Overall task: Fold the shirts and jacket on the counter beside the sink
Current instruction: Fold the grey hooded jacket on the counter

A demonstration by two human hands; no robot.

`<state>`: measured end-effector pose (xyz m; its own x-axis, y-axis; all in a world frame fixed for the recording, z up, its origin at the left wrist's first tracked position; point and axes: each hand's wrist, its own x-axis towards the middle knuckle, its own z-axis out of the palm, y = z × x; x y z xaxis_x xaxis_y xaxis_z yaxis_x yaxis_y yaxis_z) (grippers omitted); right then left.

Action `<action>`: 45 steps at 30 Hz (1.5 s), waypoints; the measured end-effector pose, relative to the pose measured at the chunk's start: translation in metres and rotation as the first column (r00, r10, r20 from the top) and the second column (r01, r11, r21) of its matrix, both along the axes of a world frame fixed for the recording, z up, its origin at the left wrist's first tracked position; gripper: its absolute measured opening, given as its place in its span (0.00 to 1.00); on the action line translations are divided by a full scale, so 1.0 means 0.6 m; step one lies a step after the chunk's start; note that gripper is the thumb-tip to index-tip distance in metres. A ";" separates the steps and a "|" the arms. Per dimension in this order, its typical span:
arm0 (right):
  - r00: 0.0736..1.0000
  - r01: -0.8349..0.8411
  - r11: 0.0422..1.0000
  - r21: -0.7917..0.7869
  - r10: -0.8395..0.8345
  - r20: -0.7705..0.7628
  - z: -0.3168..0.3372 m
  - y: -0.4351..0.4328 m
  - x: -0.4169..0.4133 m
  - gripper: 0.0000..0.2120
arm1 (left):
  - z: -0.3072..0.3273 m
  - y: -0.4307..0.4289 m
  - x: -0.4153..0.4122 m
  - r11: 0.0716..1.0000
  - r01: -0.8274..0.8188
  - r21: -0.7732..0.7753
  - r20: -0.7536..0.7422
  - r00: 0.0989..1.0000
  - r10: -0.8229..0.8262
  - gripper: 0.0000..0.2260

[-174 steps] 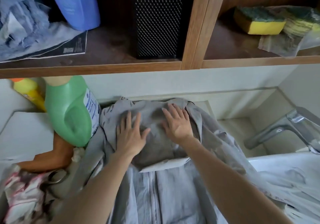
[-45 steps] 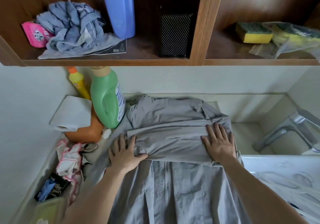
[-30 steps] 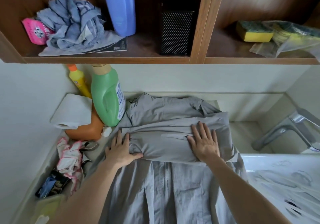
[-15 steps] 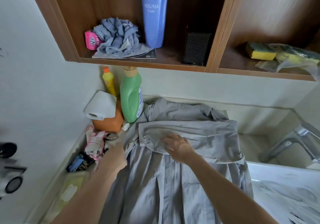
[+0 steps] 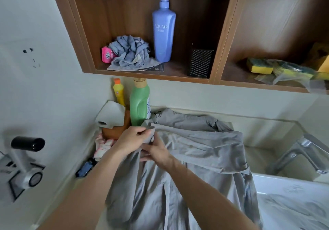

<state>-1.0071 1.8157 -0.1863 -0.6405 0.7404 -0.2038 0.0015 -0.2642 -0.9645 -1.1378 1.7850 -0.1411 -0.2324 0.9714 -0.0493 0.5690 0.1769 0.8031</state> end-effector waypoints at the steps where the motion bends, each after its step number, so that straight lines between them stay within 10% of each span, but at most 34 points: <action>1: 0.998 0.065 0.998 -0.019 -0.065 -0.014 0.005 0.007 0.001 0.33 | 0.010 -0.006 -0.004 1.000 0.023 -0.015 0.056 0.998 -0.022 0.14; 5: 0.973 0.189 0.969 -0.162 -0.208 -0.105 0.030 0.033 0.007 0.33 | 0.029 -0.007 -0.034 0.967 0.076 -0.243 -0.151 0.982 -0.115 0.48; 11: 0.909 0.320 0.920 -0.226 -0.365 -0.202 0.070 0.084 0.043 0.17 | 0.032 0.006 -0.058 0.902 0.095 -0.422 -0.322 0.914 -0.247 0.10; 14: 0.955 0.210 0.969 0.132 -0.232 0.185 0.081 0.085 0.074 0.25 | 0.043 0.020 -0.045 0.977 -0.012 -0.212 -0.414 0.907 -0.079 0.08; 16: 0.779 0.010 0.828 0.561 -0.359 0.515 0.083 0.086 0.082 0.34 | 0.070 0.030 -0.030 0.994 -0.095 0.062 -0.625 0.772 0.113 0.10; 20: 0.920 0.041 0.570 0.821 -0.342 0.191 0.124 0.077 0.075 0.37 | 0.144 0.053 0.018 0.847 0.168 0.504 -0.714 0.632 0.300 0.10; 26: 0.986 -0.078 0.867 0.493 -0.005 0.164 0.167 0.080 0.099 0.32 | 0.177 0.078 0.091 0.718 0.362 0.595 -0.524 0.851 0.005 0.10; 35: 0.989 0.106 0.972 0.211 -0.081 -0.122 0.123 0.091 0.199 0.27 | 0.154 0.098 0.166 0.643 0.605 0.470 -0.446 0.791 -0.418 0.18; 41: 0.782 0.590 0.807 -0.023 -0.578 -0.233 0.134 0.113 0.218 0.23 | 0.121 0.114 0.164 0.663 0.323 0.675 -0.141 0.939 -0.314 0.19; 45: 0.637 0.695 0.685 -0.217 -0.727 -0.256 0.131 0.127 0.235 0.21 | 0.069 0.115 0.125 0.819 0.298 0.491 -0.146 0.955 -0.260 0.40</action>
